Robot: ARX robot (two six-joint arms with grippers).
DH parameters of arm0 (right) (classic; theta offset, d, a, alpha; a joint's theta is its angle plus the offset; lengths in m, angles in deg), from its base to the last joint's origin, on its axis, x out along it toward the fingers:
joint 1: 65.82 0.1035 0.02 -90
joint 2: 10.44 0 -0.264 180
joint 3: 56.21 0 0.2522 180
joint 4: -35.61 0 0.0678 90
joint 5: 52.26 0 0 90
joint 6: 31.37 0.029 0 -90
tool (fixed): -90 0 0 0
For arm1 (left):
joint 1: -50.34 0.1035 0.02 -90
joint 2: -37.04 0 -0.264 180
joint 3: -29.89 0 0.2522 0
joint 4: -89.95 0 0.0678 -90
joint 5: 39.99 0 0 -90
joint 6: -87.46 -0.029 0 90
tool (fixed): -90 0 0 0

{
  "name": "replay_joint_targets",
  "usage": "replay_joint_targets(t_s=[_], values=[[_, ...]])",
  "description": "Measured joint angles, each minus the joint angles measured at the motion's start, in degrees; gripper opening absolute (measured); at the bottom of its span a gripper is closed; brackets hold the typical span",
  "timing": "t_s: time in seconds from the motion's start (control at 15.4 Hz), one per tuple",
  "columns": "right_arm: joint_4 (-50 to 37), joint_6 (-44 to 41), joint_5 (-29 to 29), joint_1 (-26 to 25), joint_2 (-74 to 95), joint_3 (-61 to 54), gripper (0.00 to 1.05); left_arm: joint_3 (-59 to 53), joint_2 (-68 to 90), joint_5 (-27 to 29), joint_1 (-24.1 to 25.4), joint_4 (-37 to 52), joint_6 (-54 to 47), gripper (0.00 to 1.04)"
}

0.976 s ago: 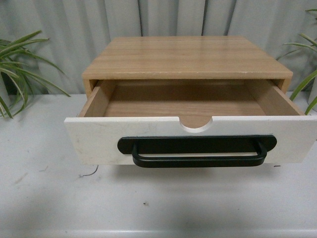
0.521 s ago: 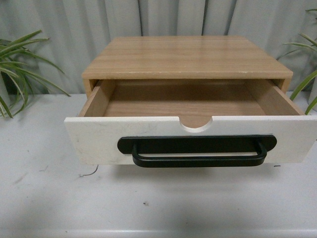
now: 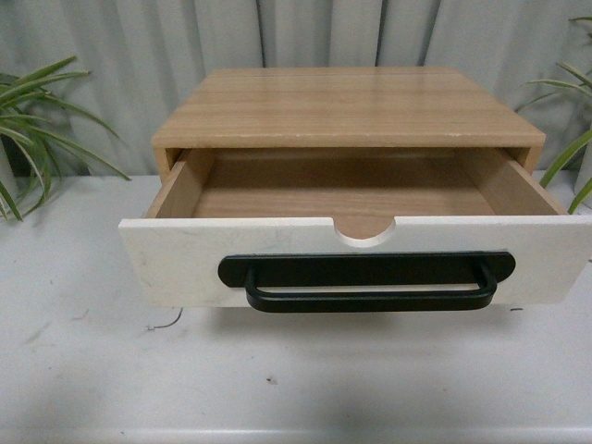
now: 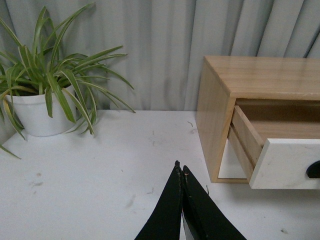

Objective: Pull drawer

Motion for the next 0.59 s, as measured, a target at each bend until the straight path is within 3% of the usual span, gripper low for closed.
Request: replay_joint_targets(t_s=[0.26,0.33,0.59], values=[[0.02,-0.02,0.0,0.0,0.0,0.0,0.07,0.0,0.0,-0.02,0.0,0.04,0.07,0.07],[0.02,-0.02,0.0,0.0,0.0,0.0,0.15,0.0,0.0,0.0,0.0,0.07,0.07,0.14],[0.02,-0.02,0.0,0.0,0.0,0.0,0.62,0.0,0.0,0.0,0.0,0.07,0.09,0.61]])
